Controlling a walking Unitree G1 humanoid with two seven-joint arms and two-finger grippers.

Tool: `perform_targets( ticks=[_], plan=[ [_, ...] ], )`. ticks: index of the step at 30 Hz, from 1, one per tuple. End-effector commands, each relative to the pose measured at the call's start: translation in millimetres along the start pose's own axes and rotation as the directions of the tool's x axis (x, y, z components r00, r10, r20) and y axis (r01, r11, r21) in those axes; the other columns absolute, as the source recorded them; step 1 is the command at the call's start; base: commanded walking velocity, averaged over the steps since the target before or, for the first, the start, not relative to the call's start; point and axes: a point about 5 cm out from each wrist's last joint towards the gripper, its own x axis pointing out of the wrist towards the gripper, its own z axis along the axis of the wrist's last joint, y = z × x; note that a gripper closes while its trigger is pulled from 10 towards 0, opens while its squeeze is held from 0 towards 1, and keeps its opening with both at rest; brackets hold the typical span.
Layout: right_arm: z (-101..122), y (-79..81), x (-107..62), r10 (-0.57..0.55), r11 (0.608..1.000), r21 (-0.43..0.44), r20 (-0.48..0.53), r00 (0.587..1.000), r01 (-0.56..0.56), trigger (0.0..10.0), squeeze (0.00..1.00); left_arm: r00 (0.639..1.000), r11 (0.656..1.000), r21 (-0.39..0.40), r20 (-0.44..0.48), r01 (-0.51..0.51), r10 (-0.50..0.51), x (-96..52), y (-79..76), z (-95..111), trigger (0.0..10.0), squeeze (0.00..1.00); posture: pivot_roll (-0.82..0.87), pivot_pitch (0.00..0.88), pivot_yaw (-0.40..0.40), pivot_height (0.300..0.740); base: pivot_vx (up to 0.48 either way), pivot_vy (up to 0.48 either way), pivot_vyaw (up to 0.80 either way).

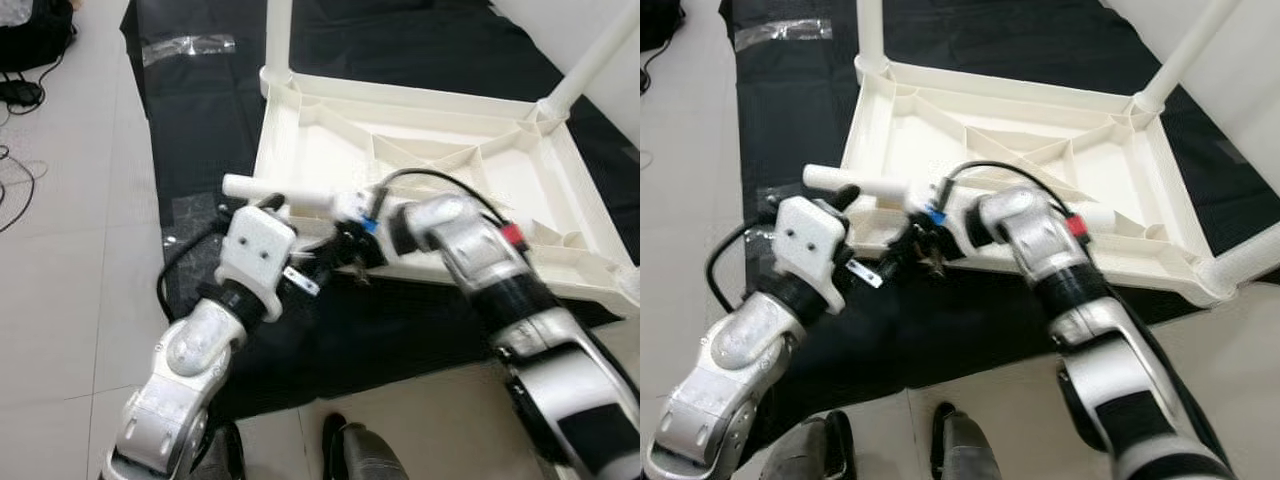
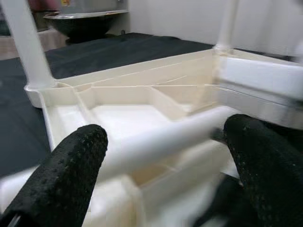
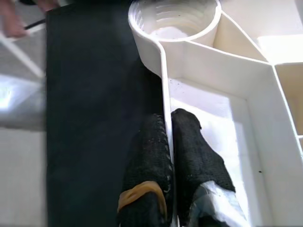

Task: Building children table

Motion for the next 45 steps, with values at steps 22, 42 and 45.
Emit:
perform_targets(
  ticks=[22,42,45],
  plan=[
    [72,-45.7,-59.7,-0.153,0.988,-0.004,0.212,0.965,0.157,10.0,0.0,1.0,1.0,-0.02,0.029,-0.009,0.01,3.2,-3.6,2,10.0,0.0,-0.05,0.238,-0.121,0.74,0.0,0.0,0.0],
    [74,-73.2,-23.6,-0.237,0.964,0.105,-0.08,0.968,0.245,10.0,0.0,0.996,0.989,-0.141,-0.061,0.052,-0.061,-26.9,-38.7,-8,10.0,0.0,-0.03,0.22,-0.133,0.74,0.0,0.0,0.0],
    [78,-74.4,-22.3,-0.242,0.963,0.102,-0.074,0.967,0.249,10.0,0.0,0.995,0.987,-0.148,-0.07,0.055,-0.066,-29.1,-41.8,-10,10.0,0.0,-0.03,0.218,-0.136,0.74,0.0,0.0,0.0]
  ],
)
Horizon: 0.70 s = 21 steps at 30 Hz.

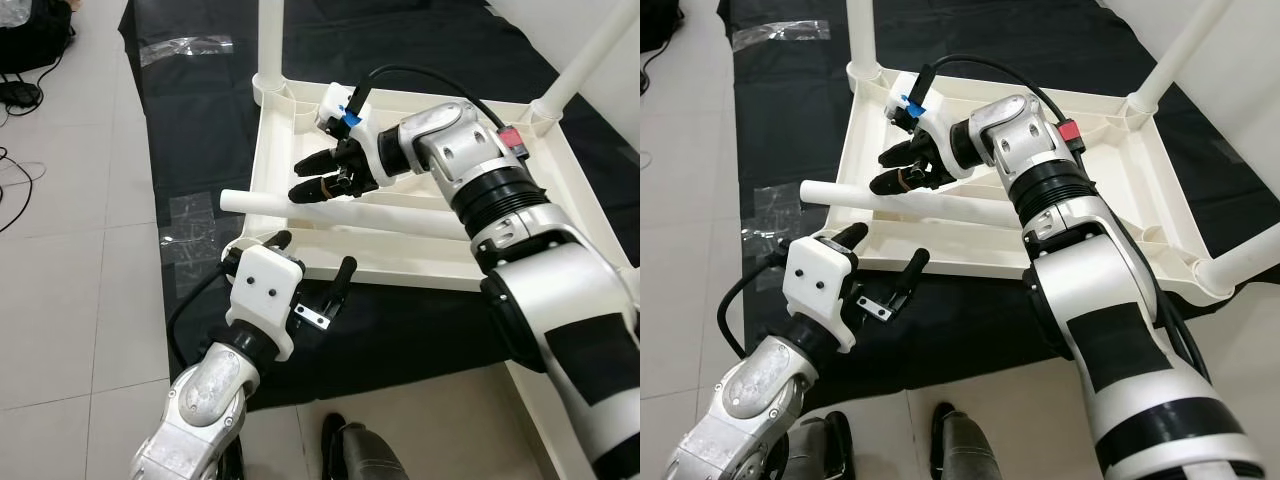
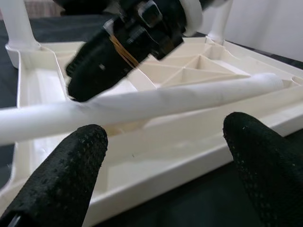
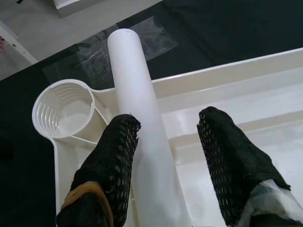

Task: Building children table

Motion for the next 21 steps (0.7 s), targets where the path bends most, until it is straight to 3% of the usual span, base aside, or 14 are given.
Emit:
perform_targets(
  ticks=[1,19,20,21],
  plan=[
    [7,-0.1,-0.1,0.009,0.999,-0.032,-0.009,1.0,-0.009,10.0,0.0,1.0,1.0,-0.012,-0.006,0.01,-0.01,-3.2,-7.1,0,10.0,0.0,-0.03,0.209,-0.133,0.74,0.0,0.0,0.0],
    [-22,12.6,30.3,0.041,0.997,-0.064,-0.191,0.981,-0.054,10.0,0.0,1.0,1.0,0.001,0.003,0.009,-0.009,-3.8,-9.1,0,10.0,0.0,-0.04,0.172,-0.134,0.74,0.0,0.0,0.0],
    [-21,12.3,31.1,0.029,0.997,-0.065,-0.188,0.982,-0.042,4.8,0.0,1.0,1.0,0.002,0.004,0.008,-0.008,-3.7,-9.1,0,10.0,0.0,-0.04,0.171,-0.132,0.74,0.0,0.0,0.0],
    [-21,12.3,31.1,0.029,0.997,-0.065,-0.188,0.982,-0.042,4.8,0.0,1.0,1.0,0.002,0.004,0.008,-0.008,-3.7,-9.1,0,10.0,0.0,-0.04,0.171,-0.132,0.74,0.0,0.0,0.0]
  ],
)
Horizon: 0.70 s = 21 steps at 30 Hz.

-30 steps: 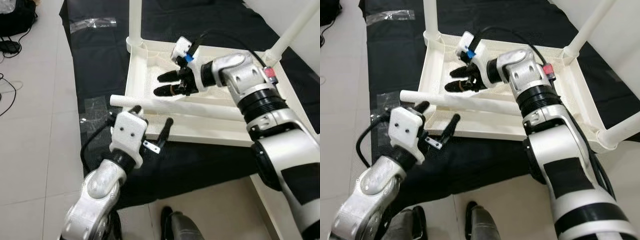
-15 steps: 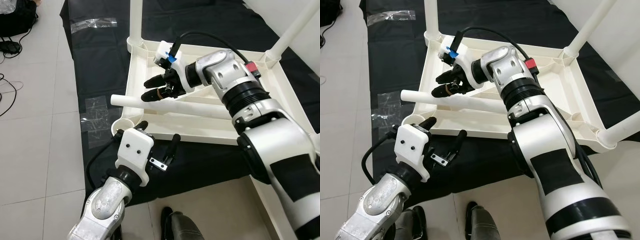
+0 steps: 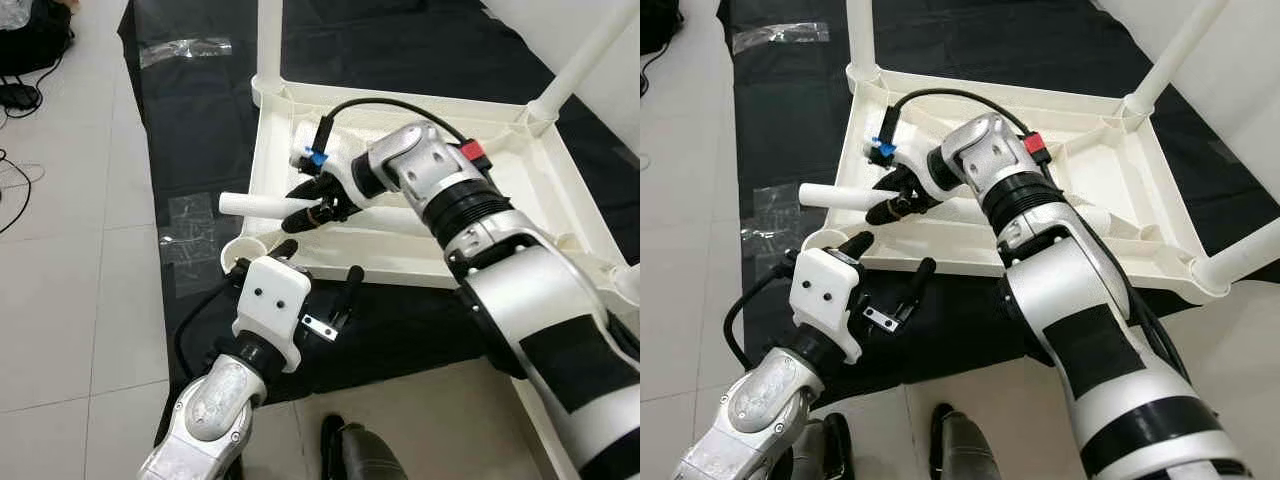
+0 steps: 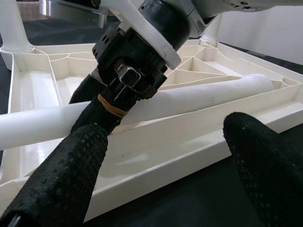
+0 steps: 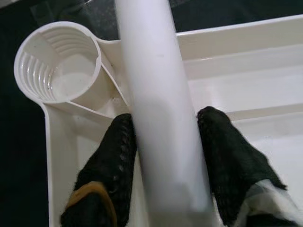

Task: Building children table

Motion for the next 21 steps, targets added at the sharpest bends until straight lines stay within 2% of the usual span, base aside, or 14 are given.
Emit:
perform_targets(
  ticks=[1,2,9,12,13,14,15,16,18,19,20,21],
  plan=[
    [-6,1.1,3.6,-0.006,1.0,0.009,-0.007,1.0,0.006,4.8,0.0,1.0,1.0,0.001,-0.008,0.007,-0.007,-2.1,-2.8,-2,10.0,0.0,-0.04,0.171,-0.132,0.74,0.0,0.0,0.0],
    [-6,0.9,3.9,-0.011,1.0,0.012,-0.003,1.0,0.011,0.0,0.0,1.0,1.0,0.0,-0.007,0.006,-0.006,-1.9,-2.8,-2,10.0,0.0,-0.04,0.171,-0.133,0.74,0.0,0.0,0.0],
    [-5,-1.4,2.1,-0.039,0.999,0.031,0.019,0.999,0.038,0.0,0.0,1.0,1.0,0.008,-0.001,-0.003,0.003,-0.5,-1.4,-1,10.0,0.0,-0.03,0.174,-0.14,0.74,0.0,0.0,0.0],
    [-2,-5.3,-4.3,-0.065,0.997,0.043,0.049,0.997,0.063,0.0,0.0,1.0,1.0,0.014,-0.001,-0.014,0.014,-1.2,0.9,-1,10.0,0.0,-0.03,0.169,-0.14,0.74,0.0,0.0,0.0],
    [8,-12.9,-19.0,-0.115,0.993,0.048,0.103,0.988,0.11,0.0,0.0,1.0,1.0,0.019,-0.002,-0.02,0.02,-1.4,1.8,-1,10.0,0.0,-0.02,0.166,-0.15,0.74,0.0,0.0,0.0],
    [8,-12.9,-19.0,-0.115,0.993,0.048,0.103,0.988,0.11,0.0,0.0,1.0,1.0,0.019,-0.002,-0.02,0.02,-1.4,1.8,-1,10.0,0.0,-0.02,0.166,-0.15,0.74,0.0,0.0,0.0],
    [25,-24.2,-45.2,-0.195,0.981,0.056,0.191,0.962,0.188,0.0,0.0,1.0,0.999,0.024,-0.006,-0.026,0.026,-1.8,3.2,-2,10.0,0.0,-0.01,0.16,-0.142,0.74,0.0,0.0,0.0],
    [33,-29.1,-58.6,-0.235,0.972,0.063,0.231,0.944,0.227,0.0,0.0,1.0,0.999,0.027,-0.008,-0.027,0.027,-2.1,3.7,-3,10.0,0.0,-0.01,0.156,-0.137,0.74,0.0,0.0,0.0],
    [33,-29.1,-58.6,-0.235,0.972,0.063,0.231,0.944,0.227,0.0,0.0,1.0,0.999,0.027,-0.008,-0.027,0.027,-2.1,3.7,-3,10.0,0.0,-0.01,0.156,-0.137,0.74,0.0,0.0,0.0],
    [36,-31.6,-65.9,-0.258,0.966,0.068,0.251,0.933,0.249,0.0,0.0,1.0,0.999,0.029,-0.009,-0.027,0.027,-2.3,4.0,-3,10.0,0.0,-0.01,0.156,-0.137,0.74,0.0,0.0,0.0],
    [36,-31.6,-65.9,-0.258,0.966,0.068,0.251,0.933,0.249,0.0,0.0,1.0,0.999,0.029,-0.009,-0.027,0.027,-2.3,4.0,-3,10.0,0.0,-0.01,0.156,-0.137,0.74,0.0,0.0,0.0],
    [45,-40.8,-93.5,-0.36,0.933,0.106,0.311,0.88,0.345,0.0,0.0,1.0,0.999,0.033,-0.013,-0.024,0.025,-1.4,6.7,-5,10.0,0.0,-0.02,0.141,-0.117,0.74,0.0,0.0,0.0]
  ],
)
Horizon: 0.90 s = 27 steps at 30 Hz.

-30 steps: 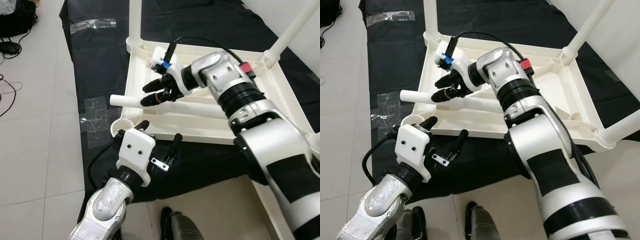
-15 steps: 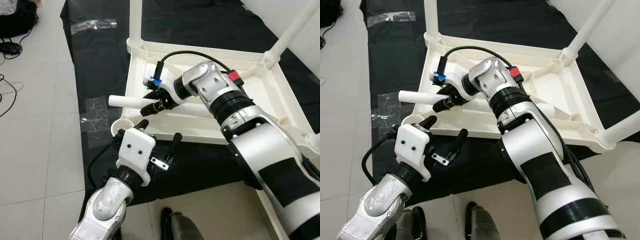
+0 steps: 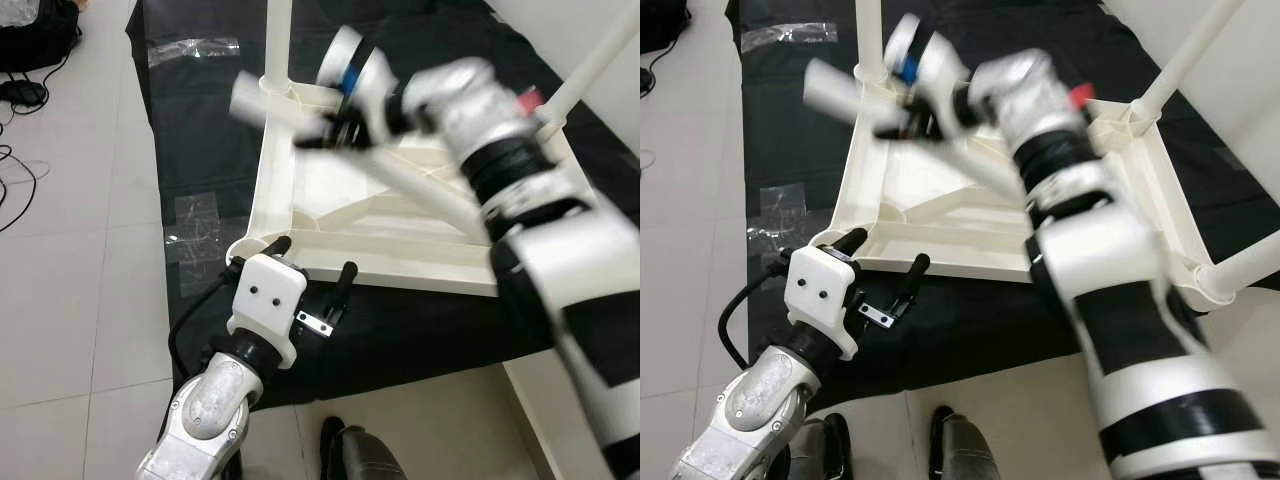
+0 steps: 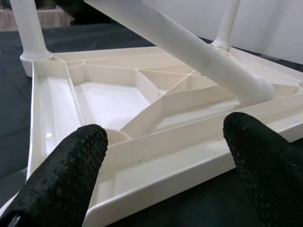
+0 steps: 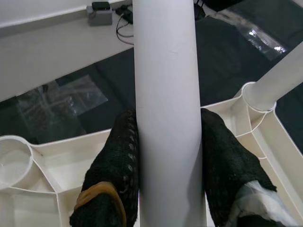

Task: Building children table

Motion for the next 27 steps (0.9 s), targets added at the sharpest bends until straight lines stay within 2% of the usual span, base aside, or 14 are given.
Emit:
perform_targets(
  ticks=[1,3,6,7,9,10,12,13,15,16,19,21,26,27],
  plan=[
    [9,-14.6,-18.1,-0.105,0.994,0.051,0.064,0.992,0.101,0.0,0.0,1.0,1.0,0.009,-0.021,0.009,-0.009,-0.8,1.6,-6,10.0,0.0,-0.02,0.141,-0.117,0.74,0.0,0.0,0.0],
    [9,-14.6,-18.1,-0.105,0.994,0.051,0.064,0.992,0.101,0.0,0.0,1.0,1.0,0.009,-0.021,0.009,-0.009,-0.8,1.6,-6,10.0,0.0,-0.02,0.141,-0.117,0.74,0.0,0.0,0.0],
    [28,-33.2,-45.7,-0.264,0.962,0.124,0.175,0.948,0.245,0.0,0.0,1.0,1.0,0.019,-0.01,-0.007,0.007,4.4,7.3,-5,10.0,0.0,-0.02,0.132,-0.093,0.74,0.0,0.0,0.0],
    [28,-33.2,-45.7,-0.264,0.962,0.124,0.175,0.948,0.245,0.0,0.0,1.0,1.0,0.019,-0.01,-0.007,0.007,4.4,7.3,-5,10.0,0.0,-0.02,0.132,-0.093,0.74,0.0,0.0,0.0],
    [48,-49.1,-74.1,-0.433,0.897,0.237,0.302,0.849,0.374,0.0,0.0,1.0,1.0,-0.001,0.0,-0.027,0.027,10.8,16.9,-2,10.0,0.0,0.0,0.116,-0.081,0.74,0.0,0.0,0.0],
    [48,-49.1,-74.1,-0.433,0.897,0.237,0.302,0.849,0.374,0.0,0.0,1.0,1.0,-0.001,0.0,-0.027,0.027,10.8,16.9,-2,10.0,0.0,0.0,0.116,-0.081,0.74,0.0,0.0,0.0],
    [61,-55.5,-88.7,-0.517,0.85,0.332,0.378,0.768,0.409,0.0,0.0,0.999,0.999,0.003,-0.01,-0.046,0.046,13.1,26.0,-4,10.0,0.0,0.0,0.106,-0.071,0.74,0.0,0.0,0.0],
    [61,-55.5,-88.7,-0.517,0.85,0.332,0.378,0.768,0.409,0.0,0.0,0.999,0.999,0.003,-0.01,-0.046,0.046,13.1,26.0,-4,10.0,0.0,0.0,0.106,-0.071,0.74,0.0,0.0,0.0],
    [68,-55.4,-91.3,-0.518,0.849,0.357,0.415,0.748,0.39,0.0,0.0,0.999,0.998,0.029,-0.018,-0.051,0.051,14.3,29.8,-5,10.0,0.11,0.01,0.095,-0.068,0.74,0.0,0.0,0.0],
    [73,-54.7,-92.0,-0.516,0.849,0.375,0.439,0.736,0.372,0.0,0.0,0.999,0.999,0.024,-0.021,-0.04,0.041,16.1,32.4,-5,10.0,1.0,0.02,0.088,-0.062,0.74,0.0,0.0,0.0],
    [79,-53.4,-91.8,-0.51,0.853,0.381,0.466,0.723,0.356,0.0,0.0,1.0,0.999,0.03,-0.009,-0.02,0.02,20.0,34.6,-2,10.0,1.0,0.02,0.081,-0.056,0.74,0.0,0.0,0.0],
    [87,-49.9,-91.1,-0.476,0.87,0.391,0.518,0.71,0.298,0.0,0.0,0.999,0.995,0.089,0.015,-0.046,0.045,33.5,48.5,7,10.0,1.0,0.02,0.071,-0.056,0.74,0.0,0.0,0.0],
    [88,-47.4,-89.1,-0.454,0.88,0.396,0.542,0.707,0.262,0.0,0.0,0.996,0.989,0.113,0.03,-0.092,0.089,44.7,62.5,14,10.0,1.0,0.02,0.066,-0.051,0.74,0.0,0.0,0.0],
    [87,-44.8,-84.8,-0.443,0.883,0.411,0.564,0.697,0.229,0.0,0.0,0.998,0.993,0.103,0.028,-0.059,0.056,56.1,63.5,16,10.0,0.0,0.02,0.062,-0.045,0.74,0.0,0.0,0.0]
  ],
)
